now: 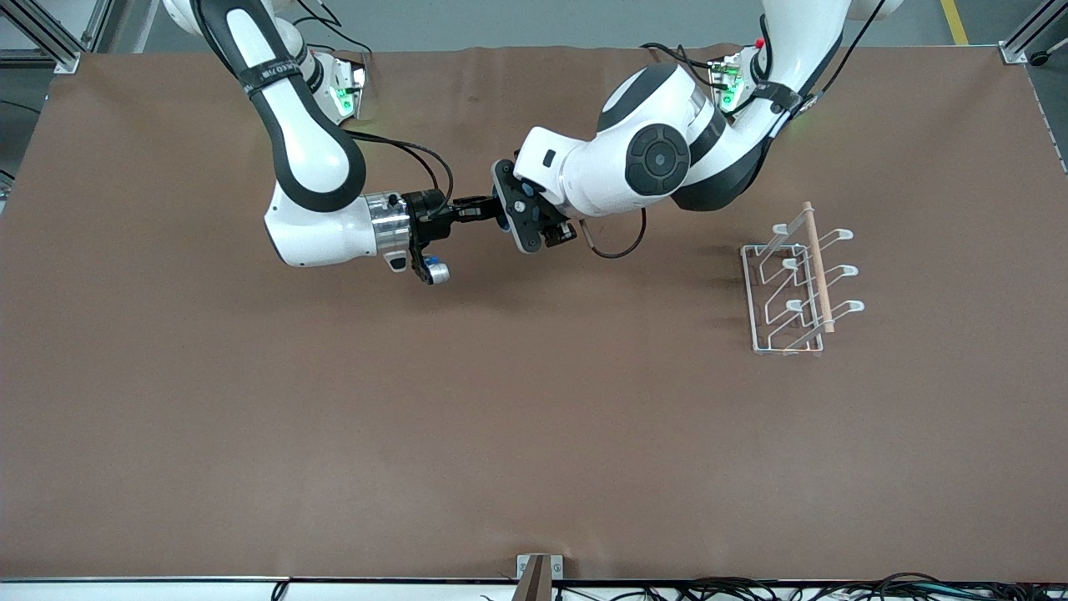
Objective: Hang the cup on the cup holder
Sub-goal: 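Grasp the cup with the left gripper while the right gripper releases it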
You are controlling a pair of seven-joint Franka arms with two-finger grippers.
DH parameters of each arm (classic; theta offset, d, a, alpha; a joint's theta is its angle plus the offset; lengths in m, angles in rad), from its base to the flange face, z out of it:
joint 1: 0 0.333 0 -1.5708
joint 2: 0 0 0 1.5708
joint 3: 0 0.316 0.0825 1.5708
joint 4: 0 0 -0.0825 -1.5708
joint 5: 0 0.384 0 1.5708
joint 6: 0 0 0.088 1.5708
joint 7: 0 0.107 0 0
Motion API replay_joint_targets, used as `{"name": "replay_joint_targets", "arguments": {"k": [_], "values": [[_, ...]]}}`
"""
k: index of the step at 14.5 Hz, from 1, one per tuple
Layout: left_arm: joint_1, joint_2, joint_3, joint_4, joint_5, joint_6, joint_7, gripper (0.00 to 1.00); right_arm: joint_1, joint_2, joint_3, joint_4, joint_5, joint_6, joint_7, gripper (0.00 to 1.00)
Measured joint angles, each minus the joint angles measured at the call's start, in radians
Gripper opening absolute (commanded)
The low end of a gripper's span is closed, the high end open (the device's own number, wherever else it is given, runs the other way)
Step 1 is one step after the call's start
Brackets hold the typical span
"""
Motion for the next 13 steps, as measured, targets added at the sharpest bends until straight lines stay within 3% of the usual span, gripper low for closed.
{"name": "replay_joint_targets", "arguments": {"k": [4,5,6,7,13], "values": [[0.001,0.000,0.000,0.005,0.001,-0.001,0.014,0.19,0.000,-0.002,-0.001,0.001,0.007,0.001,0.000,0.04],[0.001,0.000,0.000,0.005,0.002,-0.001,0.014,0.19,0.000,-0.002,-0.001,0.001,0.007,0.001,0.000,0.37],[0.001,0.000,0.000,0.006,0.004,-0.001,0.015,0.19,0.000,-0.002,-0.001,0.001,0.007,0.002,0.000,0.77],[0.001,0.000,0.000,0.007,0.012,-0.001,0.015,0.19,0.000,-0.002,-0.001,0.001,0.008,0.002,0.000,1.00],[0.045,-0.001,0.006,0.011,0.060,-0.034,0.021,0.19,-0.013,-0.041,-0.029,0.002,-0.012,0.005,0.000,1.00]]}}
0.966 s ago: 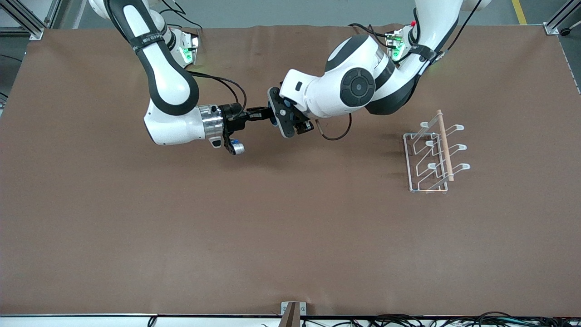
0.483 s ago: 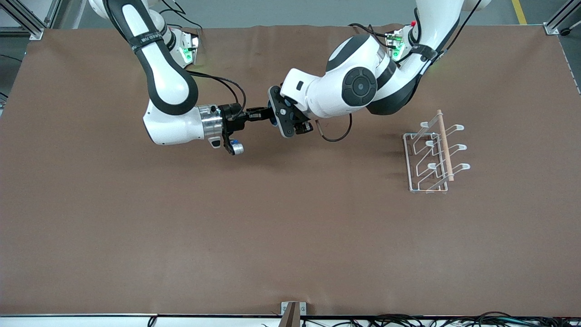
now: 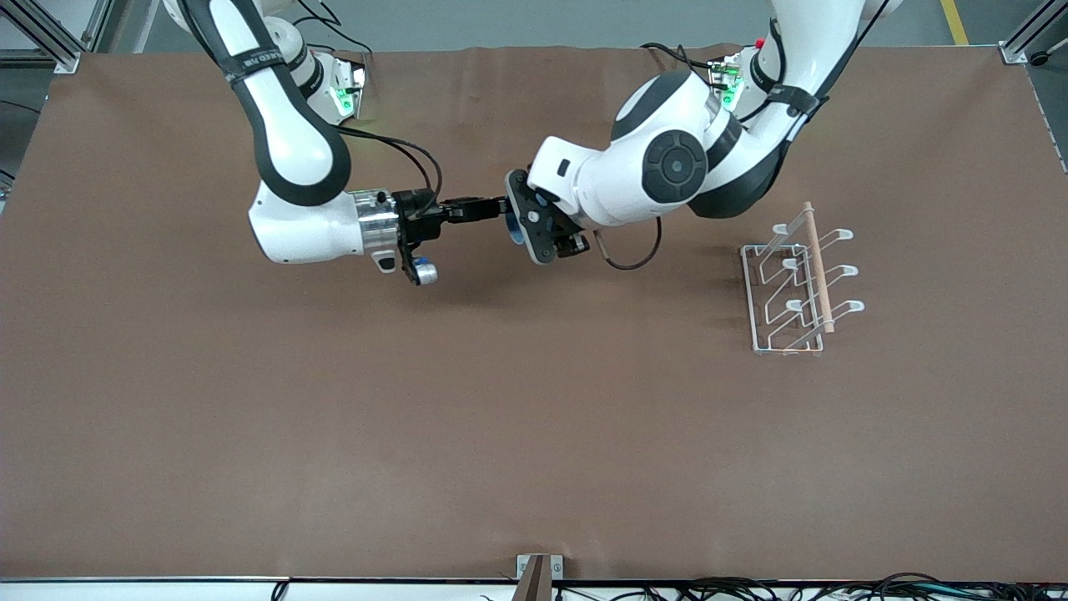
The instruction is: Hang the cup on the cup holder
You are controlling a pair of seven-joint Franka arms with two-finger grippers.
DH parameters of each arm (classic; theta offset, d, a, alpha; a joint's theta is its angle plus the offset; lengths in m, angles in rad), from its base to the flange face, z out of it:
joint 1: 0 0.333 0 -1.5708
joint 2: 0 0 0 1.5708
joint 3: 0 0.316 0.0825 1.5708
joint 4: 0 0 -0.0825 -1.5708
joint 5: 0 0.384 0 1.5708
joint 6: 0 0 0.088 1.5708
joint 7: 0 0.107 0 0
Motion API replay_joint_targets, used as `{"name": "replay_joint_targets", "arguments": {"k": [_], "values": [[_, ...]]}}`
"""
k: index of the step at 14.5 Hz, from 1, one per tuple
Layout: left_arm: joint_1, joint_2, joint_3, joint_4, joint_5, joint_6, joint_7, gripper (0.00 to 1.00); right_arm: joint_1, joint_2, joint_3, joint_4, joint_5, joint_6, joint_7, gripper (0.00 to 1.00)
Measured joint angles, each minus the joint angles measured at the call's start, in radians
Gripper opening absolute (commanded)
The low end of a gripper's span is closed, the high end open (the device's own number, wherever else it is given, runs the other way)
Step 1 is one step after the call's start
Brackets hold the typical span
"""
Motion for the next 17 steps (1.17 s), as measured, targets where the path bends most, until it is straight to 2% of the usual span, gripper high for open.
{"name": "replay_joint_targets", "arguments": {"k": [1,3,5,7,10,12,17], "values": [[0.021,-0.002,0.000,0.003,0.022,-0.031,0.009,0.19,-0.012,-0.009,-0.008,0.000,-0.037,0.002,0.000,1.00],[0.066,-0.011,0.000,0.021,0.083,-0.117,0.028,0.18,-0.057,-0.030,-0.020,0.002,-0.171,0.003,0.000,1.00],[0.091,-0.032,0.000,0.055,0.214,-0.232,0.035,0.11,-0.126,-0.056,-0.027,0.006,-0.367,0.003,-0.001,1.00],[0.089,-0.051,-0.004,0.083,0.394,-0.354,0.035,0.03,-0.199,-0.085,-0.032,0.016,-0.604,0.001,0.000,1.00],[0.046,-0.061,-0.017,0.084,0.650,-0.484,0.034,0.01,-0.308,-0.120,-0.036,0.048,-0.934,0.003,0.003,1.00],[0.000,-0.054,-0.020,0.054,0.815,-0.575,0.034,0.00,-0.369,-0.127,-0.041,0.083,-1.097,0.011,0.003,1.00],[-0.076,0.032,-0.022,-0.118,1.223,-0.673,0.021,0.00,-0.442,-0.156,-0.046,0.131,-1.398,0.076,0.003,1.00]]}}
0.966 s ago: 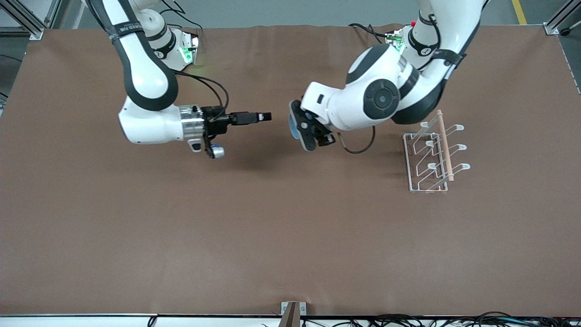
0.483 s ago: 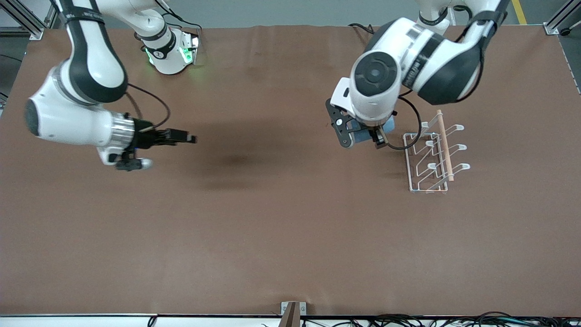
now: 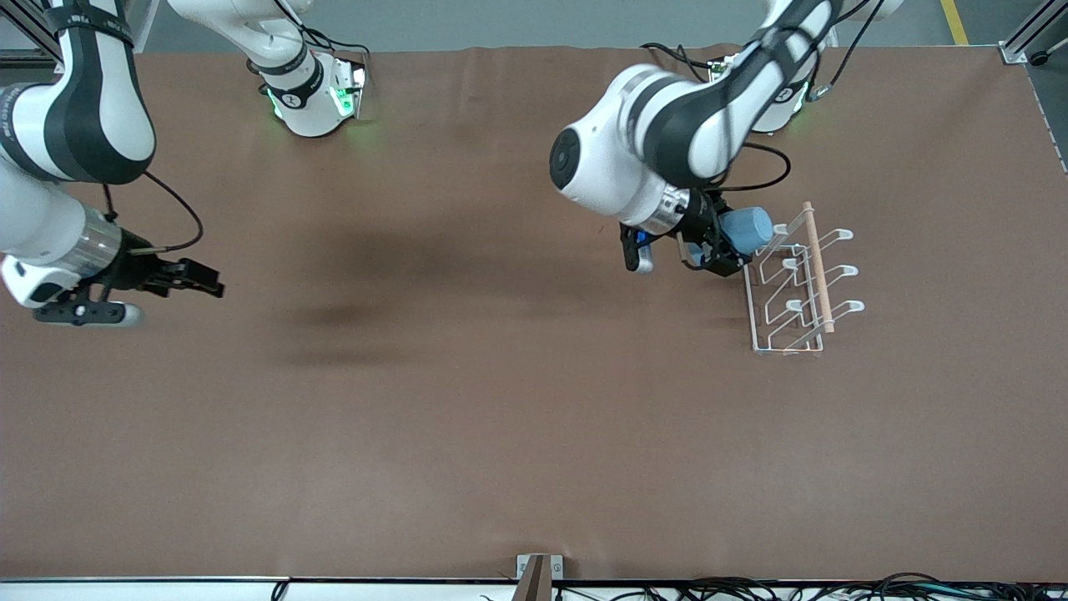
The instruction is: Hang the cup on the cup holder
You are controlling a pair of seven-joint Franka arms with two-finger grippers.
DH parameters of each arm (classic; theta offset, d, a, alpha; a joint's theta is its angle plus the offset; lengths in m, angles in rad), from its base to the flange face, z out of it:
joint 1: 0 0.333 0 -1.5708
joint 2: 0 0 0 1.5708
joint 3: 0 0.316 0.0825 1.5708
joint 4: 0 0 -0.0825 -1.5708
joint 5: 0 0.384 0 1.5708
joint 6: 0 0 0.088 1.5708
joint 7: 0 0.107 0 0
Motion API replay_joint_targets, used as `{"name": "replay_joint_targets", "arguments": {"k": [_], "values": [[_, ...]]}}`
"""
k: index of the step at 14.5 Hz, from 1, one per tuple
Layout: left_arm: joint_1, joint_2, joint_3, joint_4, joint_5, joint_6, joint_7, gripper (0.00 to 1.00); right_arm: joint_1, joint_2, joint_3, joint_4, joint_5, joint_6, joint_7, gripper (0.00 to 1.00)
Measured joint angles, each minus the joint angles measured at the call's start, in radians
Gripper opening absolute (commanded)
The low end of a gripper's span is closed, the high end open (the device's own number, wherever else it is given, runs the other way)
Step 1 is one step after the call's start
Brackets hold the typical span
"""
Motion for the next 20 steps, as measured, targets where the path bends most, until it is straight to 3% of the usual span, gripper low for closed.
{"name": "replay_joint_targets", "arguments": {"k": [4,7,14,20], "values": [[0.004,0.147,0.011,-0.104,0.250,-0.097,-0.076,0.00,-0.001,-0.069,0.002,0.031,-0.053,-0.047,0.073,1.00],[0.062,0.180,0.017,-0.156,0.364,-0.107,-0.084,0.00,-0.032,-0.079,0.000,0.198,-0.056,-0.258,0.107,1.00],[0.106,0.184,0.016,-0.196,0.458,-0.110,-0.079,0.00,-0.095,-0.075,0.005,0.368,-0.050,-0.365,0.105,1.00],[0.112,0.224,0.045,-0.206,0.480,-0.111,-0.080,0.04,-0.095,-0.063,0.010,0.383,-0.032,-0.386,0.105,1.00]]}}
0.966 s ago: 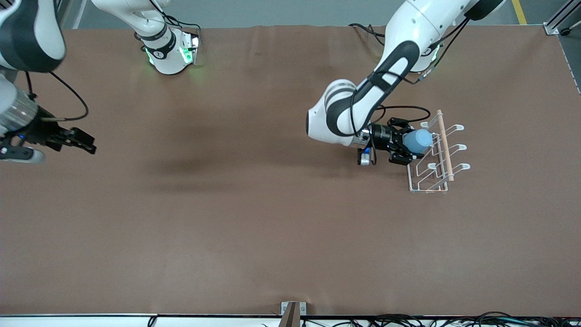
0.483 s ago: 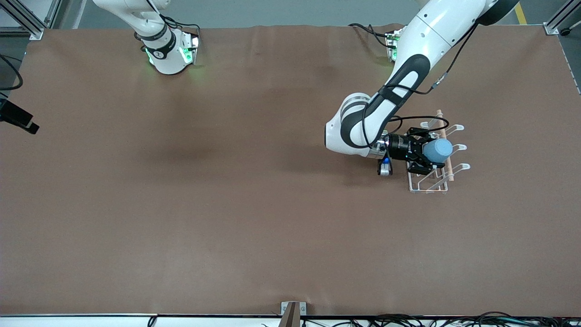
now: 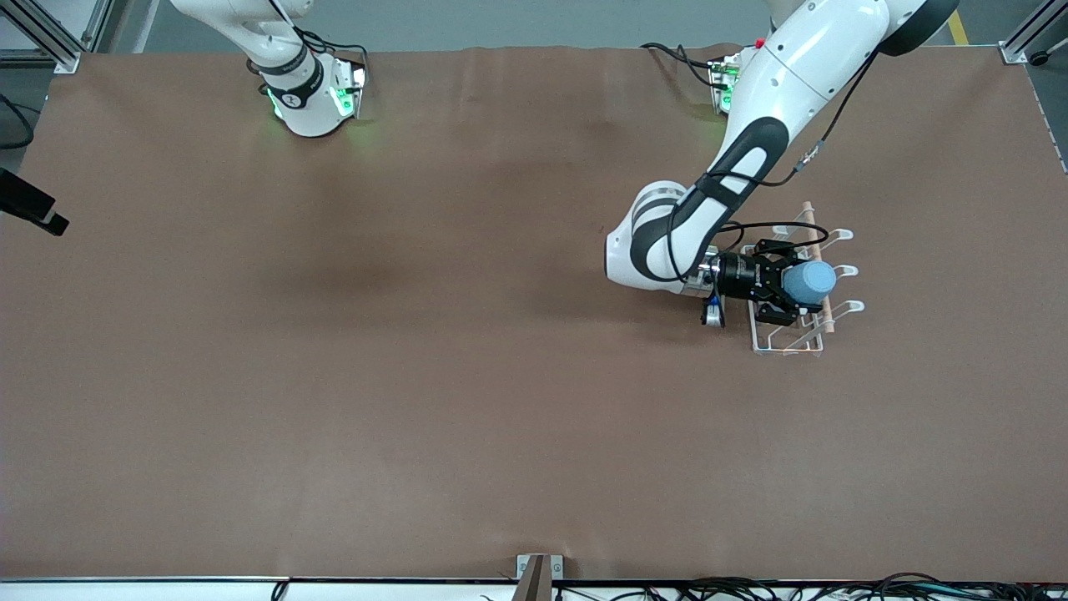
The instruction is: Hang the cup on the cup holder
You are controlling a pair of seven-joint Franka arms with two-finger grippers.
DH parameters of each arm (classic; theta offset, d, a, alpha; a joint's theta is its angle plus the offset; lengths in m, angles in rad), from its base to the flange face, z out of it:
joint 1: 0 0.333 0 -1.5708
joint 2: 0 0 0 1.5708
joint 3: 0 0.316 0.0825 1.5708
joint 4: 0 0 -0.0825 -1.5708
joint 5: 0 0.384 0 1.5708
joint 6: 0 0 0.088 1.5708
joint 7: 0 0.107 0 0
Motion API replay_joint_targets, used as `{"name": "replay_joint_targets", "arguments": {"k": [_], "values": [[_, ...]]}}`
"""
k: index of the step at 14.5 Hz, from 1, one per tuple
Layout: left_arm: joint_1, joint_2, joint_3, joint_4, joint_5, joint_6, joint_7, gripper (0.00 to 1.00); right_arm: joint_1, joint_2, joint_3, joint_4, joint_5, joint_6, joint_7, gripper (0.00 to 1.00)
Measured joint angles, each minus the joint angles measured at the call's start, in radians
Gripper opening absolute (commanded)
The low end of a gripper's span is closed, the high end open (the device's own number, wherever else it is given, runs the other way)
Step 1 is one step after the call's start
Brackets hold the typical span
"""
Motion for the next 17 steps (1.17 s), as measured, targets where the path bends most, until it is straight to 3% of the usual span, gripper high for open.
{"name": "replay_joint_targets", "arguments": {"k": [2,3,4,6,7,8,14,17], "values": [[0.001,0.015,0.009,0.000,0.006,0.000,-0.002,0.19,0.000,0.004,0.000,0.000,0.000,-0.006,-0.001,1.00],[0.001,0.021,0.010,0.000,0.007,0.000,-0.003,0.21,0.000,0.004,0.000,0.000,0.000,-0.008,-0.005,1.00],[0.001,0.026,0.011,0.000,0.007,0.000,-0.004,0.32,0.000,0.004,0.001,0.000,0.000,-0.008,-0.012,1.00],[0.003,0.034,0.013,0.005,0.007,0.000,-0.006,0.79,0.000,0.004,0.003,0.003,0.000,-0.008,-0.023,1.00],[0.005,0.038,0.013,0.009,0.007,0.000,-0.006,0.96,0.000,0.004,0.003,0.005,0.000,-0.008,-0.026,1.00],[0.009,0.040,0.013,0.014,0.007,0.001,-0.008,1.00,0.000,0.004,0.003,0.006,0.000,-0.009,-0.027,1.00],[0.014,0.043,0.011,0.027,0.007,0.001,-0.022,1.00,0.000,0.004,0.004,0.010,0.000,-0.009,-0.029,1.00],[0.014,0.040,-0.002,0.081,0.006,-0.005,-0.061,1.00,0.000,0.004,0.004,0.011,0.000,-0.009,-0.029,1.00]]}}
